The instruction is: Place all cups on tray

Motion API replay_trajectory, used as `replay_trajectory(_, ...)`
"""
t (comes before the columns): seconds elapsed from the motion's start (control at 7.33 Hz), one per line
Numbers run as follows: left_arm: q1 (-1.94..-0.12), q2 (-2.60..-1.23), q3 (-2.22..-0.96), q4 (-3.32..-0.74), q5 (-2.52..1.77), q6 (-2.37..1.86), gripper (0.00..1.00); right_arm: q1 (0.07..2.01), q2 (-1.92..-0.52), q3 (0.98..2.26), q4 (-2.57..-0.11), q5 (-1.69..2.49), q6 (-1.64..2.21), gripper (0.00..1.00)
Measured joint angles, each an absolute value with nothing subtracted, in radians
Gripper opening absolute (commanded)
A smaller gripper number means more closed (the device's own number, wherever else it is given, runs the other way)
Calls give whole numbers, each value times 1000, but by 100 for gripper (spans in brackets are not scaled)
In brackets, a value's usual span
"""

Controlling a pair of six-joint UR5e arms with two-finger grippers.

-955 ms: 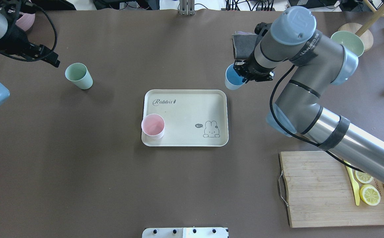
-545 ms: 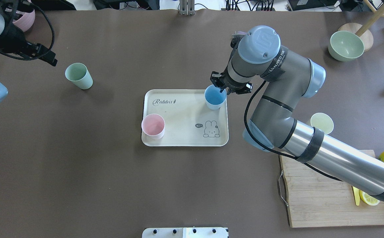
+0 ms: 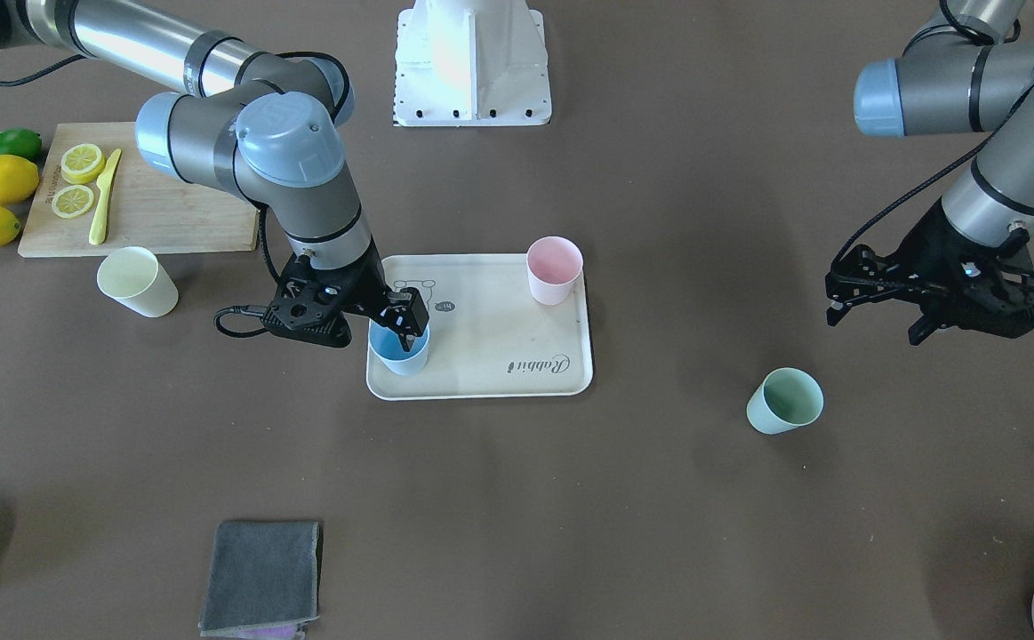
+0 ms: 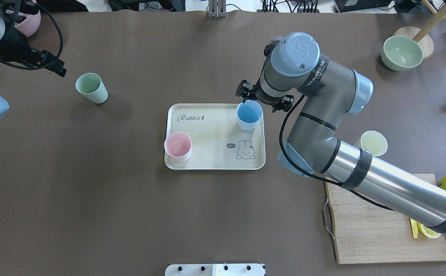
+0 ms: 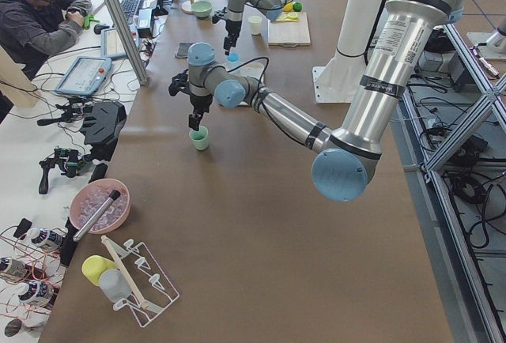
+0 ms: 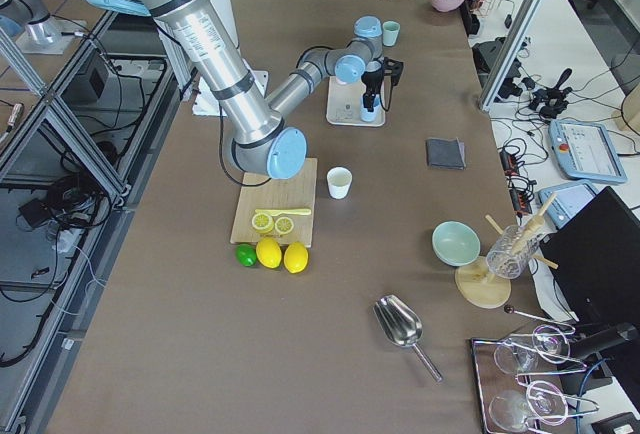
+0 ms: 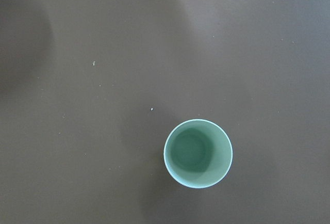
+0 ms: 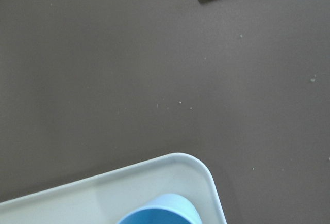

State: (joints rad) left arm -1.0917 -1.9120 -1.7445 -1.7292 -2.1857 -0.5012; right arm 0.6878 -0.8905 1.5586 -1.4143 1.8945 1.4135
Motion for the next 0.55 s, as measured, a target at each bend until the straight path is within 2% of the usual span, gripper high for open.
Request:
replay_trajectory(0.27,-1086,-1929,-1666,-1765,-2180,-499,98,767,-911,1571,-1419,1954,1354,99)
replay_trajectory(0.55,-1075,-1974,-1524,-1871,-2177,-508,95,880,-993,1685,-1489,2062,1222,99)
